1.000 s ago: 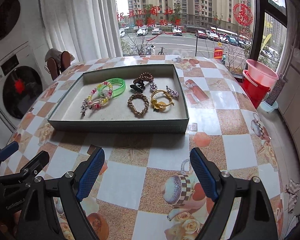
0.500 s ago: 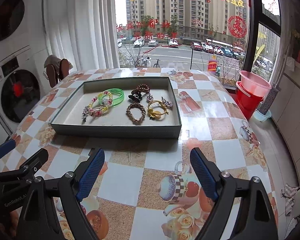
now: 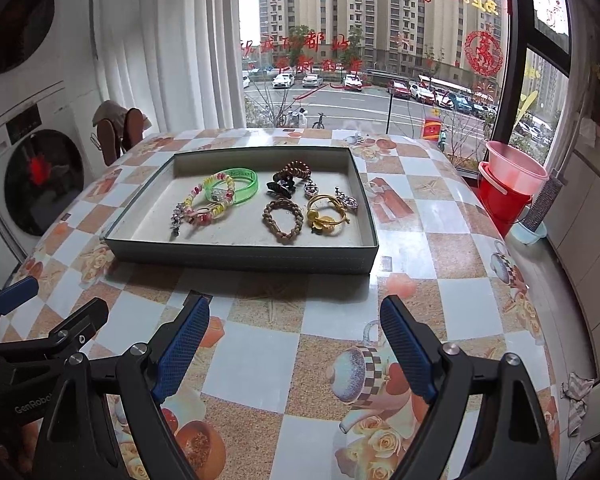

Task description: Organize jewelry

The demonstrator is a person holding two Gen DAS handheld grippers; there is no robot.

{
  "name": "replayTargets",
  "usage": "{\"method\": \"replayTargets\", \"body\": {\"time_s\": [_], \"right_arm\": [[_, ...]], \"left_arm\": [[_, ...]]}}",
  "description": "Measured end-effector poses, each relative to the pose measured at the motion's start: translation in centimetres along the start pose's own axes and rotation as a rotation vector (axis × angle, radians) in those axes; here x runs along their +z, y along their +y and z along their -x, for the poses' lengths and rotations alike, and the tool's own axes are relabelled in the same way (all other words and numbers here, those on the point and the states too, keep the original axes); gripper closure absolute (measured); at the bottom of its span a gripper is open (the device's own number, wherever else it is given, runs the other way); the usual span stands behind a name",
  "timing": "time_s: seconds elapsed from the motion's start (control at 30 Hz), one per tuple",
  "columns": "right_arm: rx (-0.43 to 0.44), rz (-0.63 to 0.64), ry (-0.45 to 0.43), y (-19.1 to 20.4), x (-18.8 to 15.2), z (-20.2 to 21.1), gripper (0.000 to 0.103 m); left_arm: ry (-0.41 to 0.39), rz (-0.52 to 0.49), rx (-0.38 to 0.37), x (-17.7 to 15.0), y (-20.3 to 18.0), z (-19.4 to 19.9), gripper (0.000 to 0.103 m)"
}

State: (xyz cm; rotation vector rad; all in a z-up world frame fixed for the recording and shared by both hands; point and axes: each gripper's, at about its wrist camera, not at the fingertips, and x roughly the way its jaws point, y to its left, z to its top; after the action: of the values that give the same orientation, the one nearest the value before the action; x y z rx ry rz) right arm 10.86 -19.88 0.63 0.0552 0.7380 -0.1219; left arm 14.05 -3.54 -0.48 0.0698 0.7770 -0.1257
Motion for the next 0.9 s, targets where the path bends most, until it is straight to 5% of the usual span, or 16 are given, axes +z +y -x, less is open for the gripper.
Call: {"method": "replayTargets", "body": {"time_s": [0.9], "right_arm": [[0.002,-0.013,-0.024,0.10,0.10,0.32,0.014]], "left_arm": [[-0.024,0.003,0.003,0.20,0.07,0.34,0.000]]}}
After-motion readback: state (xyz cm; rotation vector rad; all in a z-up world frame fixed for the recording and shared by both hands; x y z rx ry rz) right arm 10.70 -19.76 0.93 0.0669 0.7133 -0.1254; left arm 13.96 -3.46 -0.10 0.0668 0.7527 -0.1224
